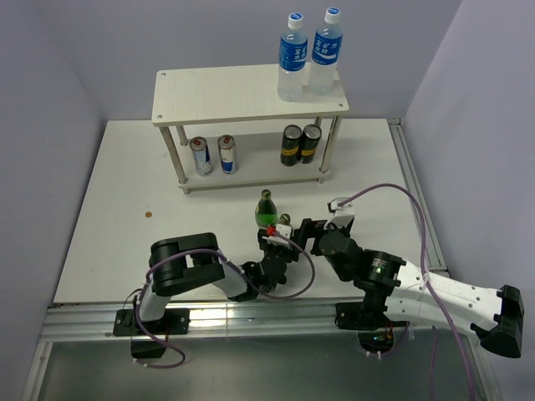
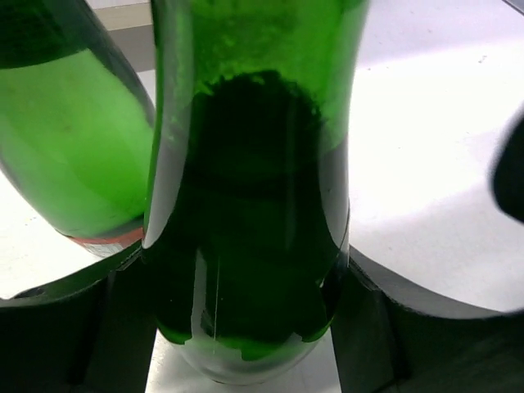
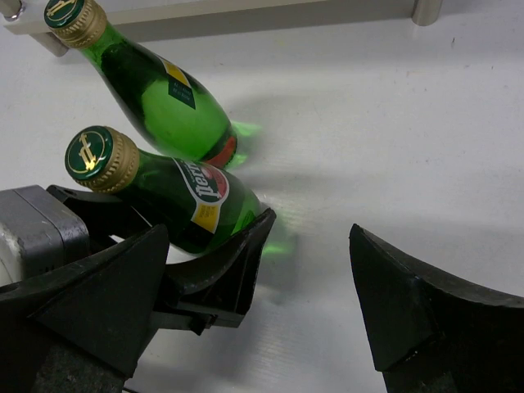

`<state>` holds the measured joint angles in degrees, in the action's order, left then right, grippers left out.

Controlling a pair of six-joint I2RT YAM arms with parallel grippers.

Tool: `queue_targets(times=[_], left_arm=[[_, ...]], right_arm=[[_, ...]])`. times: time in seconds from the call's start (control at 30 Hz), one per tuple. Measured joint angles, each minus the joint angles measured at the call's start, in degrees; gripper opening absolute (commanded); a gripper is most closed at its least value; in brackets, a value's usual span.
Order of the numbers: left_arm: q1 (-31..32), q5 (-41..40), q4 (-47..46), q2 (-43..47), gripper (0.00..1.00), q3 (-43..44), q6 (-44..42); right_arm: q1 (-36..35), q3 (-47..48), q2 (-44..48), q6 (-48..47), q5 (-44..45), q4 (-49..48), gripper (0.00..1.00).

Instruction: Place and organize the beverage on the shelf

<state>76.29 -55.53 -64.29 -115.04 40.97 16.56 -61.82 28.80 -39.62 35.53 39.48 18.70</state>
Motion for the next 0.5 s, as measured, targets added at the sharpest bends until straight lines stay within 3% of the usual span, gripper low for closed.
queue_targets(times=[0.1,0.3,0.5], left_arm=[[-0.4,-0.1,0.1,0.0,0.01,0.0,0.2],[0.2,0.4,8.2,4.2,0.00,-0.9,2.8],[3.4,1.9,30.1,16.3,0.00,-1.4,7.4]], right_arm=[[0.0,0.0,-0.2,0.0,0.0,-0.1,0.98],[0.0,0.0,-0.7,0.0,-0.1,-0.3,0.98],[0.0,0.0,-0.7,-0.5,0.0,-0.3,0.98]])
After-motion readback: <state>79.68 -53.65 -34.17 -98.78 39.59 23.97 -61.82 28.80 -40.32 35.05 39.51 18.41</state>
